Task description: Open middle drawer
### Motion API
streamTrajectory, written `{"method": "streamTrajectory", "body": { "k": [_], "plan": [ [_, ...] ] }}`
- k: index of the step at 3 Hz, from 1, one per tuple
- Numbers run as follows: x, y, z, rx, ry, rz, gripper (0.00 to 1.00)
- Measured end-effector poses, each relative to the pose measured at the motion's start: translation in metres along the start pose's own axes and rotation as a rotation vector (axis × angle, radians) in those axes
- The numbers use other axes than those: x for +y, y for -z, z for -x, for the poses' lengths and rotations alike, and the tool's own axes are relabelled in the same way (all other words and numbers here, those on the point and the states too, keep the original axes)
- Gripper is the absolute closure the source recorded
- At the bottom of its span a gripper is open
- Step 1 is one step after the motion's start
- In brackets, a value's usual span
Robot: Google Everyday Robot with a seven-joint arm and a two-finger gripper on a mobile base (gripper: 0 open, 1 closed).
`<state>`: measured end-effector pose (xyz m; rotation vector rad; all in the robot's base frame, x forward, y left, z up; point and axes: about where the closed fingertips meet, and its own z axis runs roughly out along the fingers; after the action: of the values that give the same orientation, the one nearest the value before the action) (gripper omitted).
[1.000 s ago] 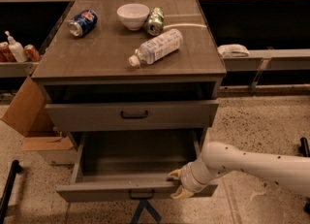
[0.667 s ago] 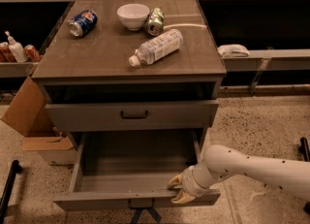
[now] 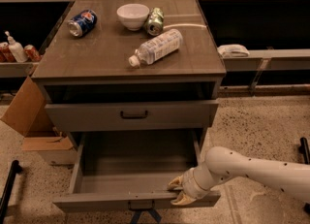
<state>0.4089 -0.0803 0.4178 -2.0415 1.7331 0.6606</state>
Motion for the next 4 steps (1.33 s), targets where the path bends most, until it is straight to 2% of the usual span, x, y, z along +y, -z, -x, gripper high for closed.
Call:
{"method": "streamTrajectory", "body": {
  "k": [2,3,4],
  "plan": [
    [-0.001,0.015,0.003,0.013,0.013,-0.008,0.15],
    [-0.003,0.030,0.006,0.032,0.023,-0.027,0.00],
    [-0.006,0.055,0.009,0.066,0.035,-0.068,0.00]
  ]
}}
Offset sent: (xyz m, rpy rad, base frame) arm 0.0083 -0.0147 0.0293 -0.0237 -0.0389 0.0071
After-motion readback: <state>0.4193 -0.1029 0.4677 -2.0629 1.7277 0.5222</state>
